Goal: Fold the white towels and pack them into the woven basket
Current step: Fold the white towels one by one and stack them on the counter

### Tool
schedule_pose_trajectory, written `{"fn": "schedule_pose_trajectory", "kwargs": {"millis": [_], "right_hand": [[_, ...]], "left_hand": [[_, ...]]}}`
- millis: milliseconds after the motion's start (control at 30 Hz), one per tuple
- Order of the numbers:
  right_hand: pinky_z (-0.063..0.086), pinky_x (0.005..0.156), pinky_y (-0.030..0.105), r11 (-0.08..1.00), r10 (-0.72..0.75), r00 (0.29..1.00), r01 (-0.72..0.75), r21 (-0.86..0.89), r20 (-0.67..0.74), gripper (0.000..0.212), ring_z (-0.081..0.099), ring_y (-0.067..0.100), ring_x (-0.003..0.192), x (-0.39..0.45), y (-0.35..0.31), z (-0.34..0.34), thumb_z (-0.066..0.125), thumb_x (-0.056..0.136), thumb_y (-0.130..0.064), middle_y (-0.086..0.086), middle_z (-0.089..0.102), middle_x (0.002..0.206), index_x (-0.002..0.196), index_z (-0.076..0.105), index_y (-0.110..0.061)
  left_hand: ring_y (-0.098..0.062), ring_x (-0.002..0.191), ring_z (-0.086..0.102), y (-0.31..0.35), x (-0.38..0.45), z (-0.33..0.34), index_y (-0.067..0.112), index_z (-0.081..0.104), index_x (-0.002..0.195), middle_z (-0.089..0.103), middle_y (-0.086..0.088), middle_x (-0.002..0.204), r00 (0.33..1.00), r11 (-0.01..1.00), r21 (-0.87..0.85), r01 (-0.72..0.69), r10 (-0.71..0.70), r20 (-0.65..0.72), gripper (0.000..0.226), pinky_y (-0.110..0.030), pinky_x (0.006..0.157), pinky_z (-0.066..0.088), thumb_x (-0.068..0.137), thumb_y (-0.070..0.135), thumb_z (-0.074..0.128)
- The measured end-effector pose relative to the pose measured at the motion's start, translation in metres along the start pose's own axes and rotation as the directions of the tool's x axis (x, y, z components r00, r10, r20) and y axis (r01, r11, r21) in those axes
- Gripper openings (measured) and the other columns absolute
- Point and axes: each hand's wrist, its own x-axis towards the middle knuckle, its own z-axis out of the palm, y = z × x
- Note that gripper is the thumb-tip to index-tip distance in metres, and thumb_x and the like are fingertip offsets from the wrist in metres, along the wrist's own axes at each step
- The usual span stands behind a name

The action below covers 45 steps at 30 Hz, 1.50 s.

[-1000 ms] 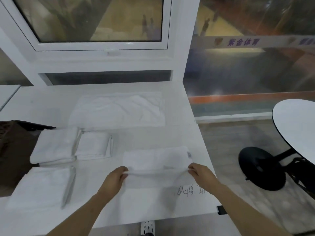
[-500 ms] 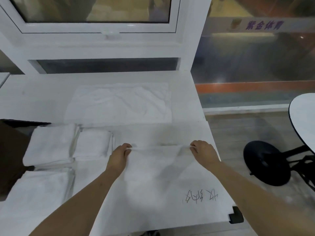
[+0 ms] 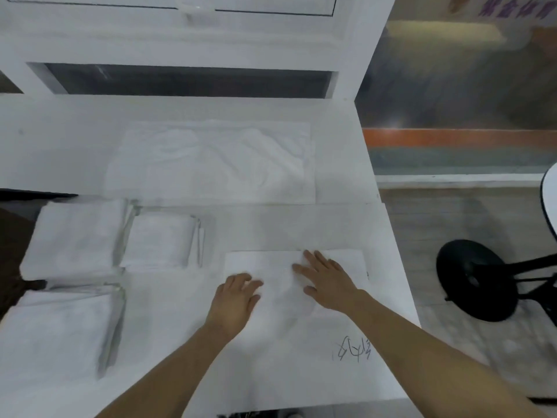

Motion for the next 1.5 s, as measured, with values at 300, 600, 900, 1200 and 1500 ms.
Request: {"fn": "schedule_pose_trajectory", "kwargs": {"millis": [300, 600, 900, 1200, 1500], "right_hand": [[0.040, 0.106, 0.045, 0.966, 0.243, 0.970, -0.241, -0.088, 0.009, 0.069, 0.039, 0.035, 0.133, -0.025, -0.022, 0.005, 0.037, 0.102, -0.057, 0.013, 0.028, 0.156, 0.162, 0.009, -0.037], [0.049, 0.094, 0.041, 0.971, 0.226, 0.974, -0.227, 0.081, 0.018, 0.058, 0.057, 0.028, 0.115, -0.053, -0.038, 0.025, 0.040, 0.105, -0.046, 0.008, 0.049, 0.133, 0.159, 0.025, -0.032], [0.049, 0.097, 0.034, 0.616, 0.514, 0.853, -0.298, 0.729, -0.086, 0.050, 0.059, 0.022, 0.116, -0.008, -0.023, 0.006, 0.062, 0.098, -0.039, 0.005, 0.056, 0.130, 0.143, 0.050, -0.020], [0.049, 0.108, 0.043, 0.059, 0.468, 0.854, -0.286, 0.957, 0.226, 0.062, 0.060, 0.019, 0.120, 0.016, -0.028, -0.052, 0.060, 0.091, -0.058, -0.004, 0.058, 0.137, 0.146, 0.049, -0.032], [0.055, 0.098, 0.040, -0.040, 0.307, 0.937, -0.164, 0.986, 0.168, 0.040, 0.071, 0.021, 0.111, -0.006, -0.026, -0.133, 0.063, 0.098, -0.047, 0.000, 0.075, 0.121, 0.127, 0.069, -0.021]], "left_hand": [[-0.037, 0.153, 0.021, 0.019, 0.000, 0.004, 0.027, 0.042, 0.152, 0.021, -0.018, 0.165, 0.986, 0.989, 0.111, 0.100, -0.114, 0.121, 0.050, -0.050, 0.122, 0.022, 0.104, 0.039, 0.044], [-0.031, 0.115, 0.058, 0.044, 0.043, -0.006, 0.021, 0.033, 0.152, 0.057, -0.013, 0.128, 0.823, 0.648, -0.527, 0.550, -0.530, 0.207, 0.059, -0.046, 0.099, 0.051, 0.100, 0.027, 0.059], [-0.021, 0.084, 0.061, 0.060, 0.065, -0.027, 0.014, 0.054, 0.107, 0.062, -0.003, 0.097, 0.769, 0.373, -0.719, 0.586, -0.536, 0.348, 0.023, -0.036, 0.074, 0.053, 0.098, 0.033, 0.062], [-0.020, 0.121, 0.065, 0.076, 0.056, -0.083, 0.017, 0.049, 0.134, 0.067, 0.000, 0.132, 0.887, -0.174, -0.887, 0.427, -0.106, 0.448, 0.033, -0.047, 0.103, 0.051, 0.102, 0.022, 0.057], [-0.025, 0.121, 0.065, 0.078, 0.084, -0.162, 0.017, 0.053, 0.135, 0.068, -0.004, 0.131, 0.934, -0.155, -0.932, 0.329, -0.092, 0.345, 0.034, -0.047, 0.102, 0.052, 0.100, 0.015, 0.055]]}}
